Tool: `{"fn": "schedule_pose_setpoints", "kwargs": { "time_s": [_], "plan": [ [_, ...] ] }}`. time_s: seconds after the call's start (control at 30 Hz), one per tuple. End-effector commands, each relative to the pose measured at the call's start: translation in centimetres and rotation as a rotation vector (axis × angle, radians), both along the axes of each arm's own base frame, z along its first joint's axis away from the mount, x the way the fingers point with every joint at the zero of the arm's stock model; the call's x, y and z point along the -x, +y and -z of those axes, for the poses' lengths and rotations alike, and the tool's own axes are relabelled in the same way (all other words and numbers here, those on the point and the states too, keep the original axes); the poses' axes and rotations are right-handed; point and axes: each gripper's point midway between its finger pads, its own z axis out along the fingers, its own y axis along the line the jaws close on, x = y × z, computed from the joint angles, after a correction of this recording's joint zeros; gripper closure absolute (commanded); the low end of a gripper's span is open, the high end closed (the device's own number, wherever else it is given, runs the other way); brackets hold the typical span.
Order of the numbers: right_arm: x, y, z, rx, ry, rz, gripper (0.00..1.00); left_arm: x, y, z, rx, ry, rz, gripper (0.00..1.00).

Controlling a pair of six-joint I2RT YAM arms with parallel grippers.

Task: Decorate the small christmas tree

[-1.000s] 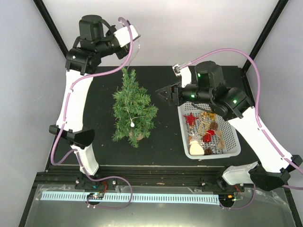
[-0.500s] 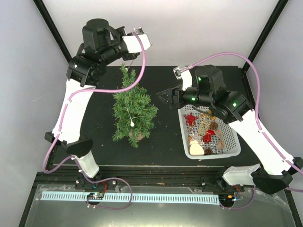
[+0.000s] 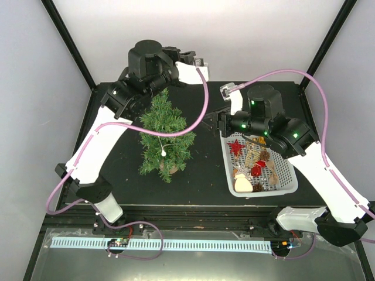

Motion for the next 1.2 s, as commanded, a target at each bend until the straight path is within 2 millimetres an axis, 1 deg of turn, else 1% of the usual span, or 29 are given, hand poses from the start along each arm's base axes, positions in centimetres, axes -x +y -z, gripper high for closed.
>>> {"fn": "schedule_pose_setpoints", "kwargs": {
  "time_s": [0.0, 0.07, 0.17, 0.43, 0.5, 0.6, 0.8, 0.93, 1.07, 1.17],
  "plan": [
    [-0.5, -0.7, -0.8, -0.027, -0.032, 0.038, 0.27, 1.7, 1.3, -4.3, -0.003, -0.194, -0.086, 0.99],
    [-0.7, -0.8, -0.8, -0.029, -0.036, 0.045, 0.27, 2.4, 1.3, -4.5, -0.007, -0.221, -0.090, 0.98],
    [-0.8, -1.0, -0.8, -0.029, -0.036, 0.050, 0.27, 3.7, 1.2, -4.6, 0.000, -0.216, -0.077, 0.98],
    [-1.3, -1.6, -0.8, -0.034, -0.038, 0.059, 0.27, 6.8, 1.7, -3.4, 0.080, -0.066, -0.034, 0.98],
    [-1.4, -1.7, -0.8, -0.033, -0.038, 0.058, 0.27, 7.6, 1.6, -2.8, 0.087, -0.012, -0.012, 0.98],
    [-1.6, -1.7, -0.6, -0.029, -0.036, 0.056, 0.27, 8.6, 1.4, -1.2, 0.090, 0.077, 0.015, 0.98],
    [-1.8, -1.8, -0.3, -0.029, -0.027, 0.052, 0.27, 10.7, 1.7, -0.3, 0.145, 0.200, 0.075, 0.98],
    [-1.8, -1.9, -0.2, -0.025, -0.025, 0.048, 0.27, 12.0, 2.0, 1.2, 0.151, 0.306, 0.120, 0.98],
    [-1.8, -1.9, -0.2, -0.025, -0.019, 0.046, 0.27, 12.8, 2.8, 2.1, 0.175, 0.381, 0.132, 0.98],
    [-1.8, -1.8, -0.1, -0.025, -0.015, 0.042, 0.27, 12.3, 4.1, 2.2, 0.211, 0.421, 0.110, 0.99]
  ]
}}
